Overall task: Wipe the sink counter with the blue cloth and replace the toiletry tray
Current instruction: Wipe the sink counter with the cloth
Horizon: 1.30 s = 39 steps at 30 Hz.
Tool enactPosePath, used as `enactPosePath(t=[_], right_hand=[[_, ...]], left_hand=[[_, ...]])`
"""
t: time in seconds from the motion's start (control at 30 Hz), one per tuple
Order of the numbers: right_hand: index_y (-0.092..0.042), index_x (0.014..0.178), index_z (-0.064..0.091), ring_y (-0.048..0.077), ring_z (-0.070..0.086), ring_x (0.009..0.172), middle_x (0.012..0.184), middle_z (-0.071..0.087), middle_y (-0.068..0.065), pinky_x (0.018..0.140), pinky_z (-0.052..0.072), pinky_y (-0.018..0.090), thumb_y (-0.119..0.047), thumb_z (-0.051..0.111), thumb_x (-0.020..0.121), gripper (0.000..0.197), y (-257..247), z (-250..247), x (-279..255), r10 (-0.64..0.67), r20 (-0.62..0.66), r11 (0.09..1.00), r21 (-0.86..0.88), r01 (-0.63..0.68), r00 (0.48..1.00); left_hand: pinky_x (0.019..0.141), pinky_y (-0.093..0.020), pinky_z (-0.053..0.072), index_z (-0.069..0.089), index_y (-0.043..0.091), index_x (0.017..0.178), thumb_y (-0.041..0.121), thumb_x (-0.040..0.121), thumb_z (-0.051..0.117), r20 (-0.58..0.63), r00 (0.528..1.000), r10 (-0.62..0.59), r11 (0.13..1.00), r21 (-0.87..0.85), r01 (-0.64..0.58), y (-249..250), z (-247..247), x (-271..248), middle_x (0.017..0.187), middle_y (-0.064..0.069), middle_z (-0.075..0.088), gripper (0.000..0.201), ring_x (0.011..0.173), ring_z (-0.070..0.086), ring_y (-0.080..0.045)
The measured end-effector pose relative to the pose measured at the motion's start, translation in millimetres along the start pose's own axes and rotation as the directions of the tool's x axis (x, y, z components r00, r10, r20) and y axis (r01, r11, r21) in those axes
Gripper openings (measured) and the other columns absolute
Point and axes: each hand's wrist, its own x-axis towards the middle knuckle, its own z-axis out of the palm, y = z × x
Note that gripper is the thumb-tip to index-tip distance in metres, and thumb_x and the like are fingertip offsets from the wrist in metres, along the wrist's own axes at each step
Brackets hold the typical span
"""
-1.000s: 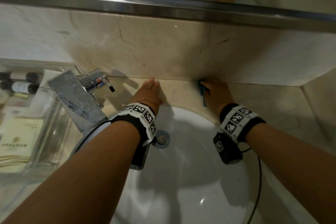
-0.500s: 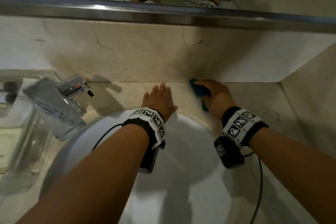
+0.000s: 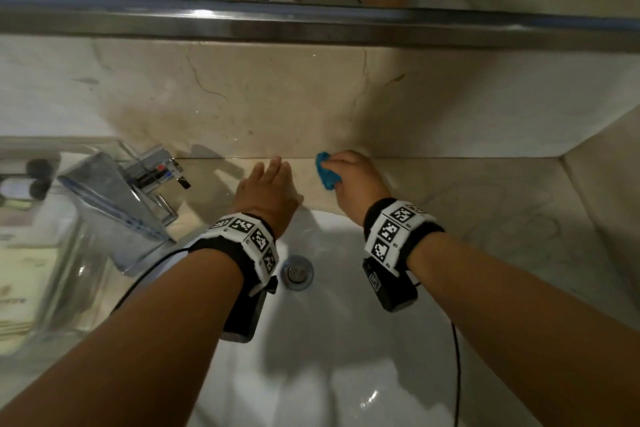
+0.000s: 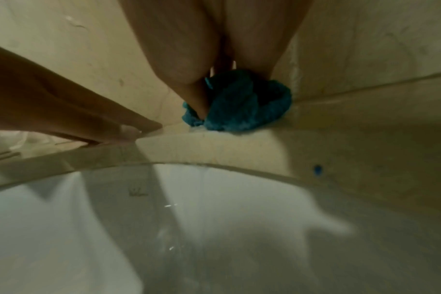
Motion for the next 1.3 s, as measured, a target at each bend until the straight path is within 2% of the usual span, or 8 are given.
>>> enactPosePath(t=[0.2,0.37,0.47,0.57,0.8,0.87,0.97,1.3], right_hand=[[0.004,0.105,0.068,0.01,0.052,0.103,0.117,0.062,0.019,0.097,0.033,0.005,0.016,0.049,0.073,0.039,9,-10,-37,-0.269,0.141,0.959,0.13,0.251,0.953],[-0.007,0.108,0.068,0.018,0.055,0.11,0.12,0.062,0.011,0.089,0.029,-0.006,0.017,0.046,0.078,0.044,25,-44,-46,-0.052,-0.019,0.979,0.195,0.055,0.998],[-0.014,0.118,0.063,0.027,0.053,0.117,0.129,0.056,0.009,0.098,0.032,0.007,0.001,0.043,0.09,0.037,51,-62,-33,0.195,-0.205,0.978,0.115,-0.174,0.959],[-0.029,0.135,0.045,0.029,0.038,0.131,0.147,0.038,0.005,0.113,0.029,0.038,-0.019,0.037,0.096,0.041,72,-63,-22,0.414,-0.047,0.895,-0.159,-0.416,0.909],[-0.018,0.135,0.048,0.034,0.04,0.131,0.149,0.037,0.005,0.115,0.025,0.035,-0.009,0.04,0.09,0.046,67,-46,-66,-0.09,0.216,0.974,-0.187,0.132,0.972],[-0.015,0.133,0.05,0.029,0.04,0.133,0.146,0.041,0.008,0.112,0.025,0.03,-0.004,0.04,0.092,0.044,67,-58,-61,-0.03,0.252,0.988,-0.141,0.067,0.967],[-0.022,0.137,0.044,0.021,0.048,0.125,0.14,0.049,0.005,0.1,0.033,0.02,-0.015,0.049,0.094,0.044,67,-75,-46,0.26,0.117,0.966,-0.031,-0.258,0.959],[-0.013,0.097,0.062,0.021,0.05,0.114,0.124,0.055,0.003,0.087,0.031,0.015,-0.026,0.068,0.081,0.022,69,-65,-53,0.271,-0.104,0.961,-0.036,-0.275,0.957]], left_hand=[[0.117,-0.046,0.018,0.015,0.015,0.15,0.035,0.094,0.046,0.048,0.999,0.006,1.0,0.021,-0.007,4,-9,-2,0.16,-0.003,0.004,0.067,0.147,0.009,-0.025],[0.112,-0.05,0.022,0.033,0.021,0.141,0.03,0.095,0.043,-0.018,0.993,0.116,0.993,0.024,-0.115,42,-15,-10,0.158,0.002,0.016,0.047,0.144,0.019,-0.023],[0.112,-0.051,0.023,0.032,0.022,0.139,0.042,0.092,0.046,0.012,0.985,0.175,0.984,0.022,-0.175,65,-8,0,0.156,0.0,0.019,0.053,0.142,0.021,-0.023],[0.115,-0.053,0.013,0.016,0.02,0.149,0.05,0.09,0.05,0.103,0.982,0.16,0.986,0.024,-0.163,80,-1,2,0.16,-0.003,0.004,0.074,0.147,0.006,-0.023],[0.117,-0.053,0.006,0.001,0.021,0.152,0.056,0.09,0.049,0.151,0.982,0.117,0.99,0.057,-0.127,83,-1,-1,0.16,-0.001,-0.009,0.086,0.147,-0.005,-0.021],[0.117,-0.054,0.006,0.0,0.022,0.152,0.057,0.089,0.049,0.167,0.98,0.109,0.991,0.053,-0.119,84,-3,-2,0.16,0.0,-0.01,0.087,0.147,-0.006,-0.021],[0.117,-0.054,0.005,-0.001,0.024,0.152,0.058,0.088,0.049,0.182,0.979,0.091,0.994,0.045,-0.101,85,-4,-1,0.16,0.001,-0.012,0.088,0.147,-0.007,-0.02],[0.117,-0.054,0.005,-0.001,0.026,0.152,0.06,0.086,0.051,0.171,0.981,0.089,0.995,0.038,-0.096,84,1,2,0.16,0.002,-0.011,0.09,0.147,-0.007,-0.021]])
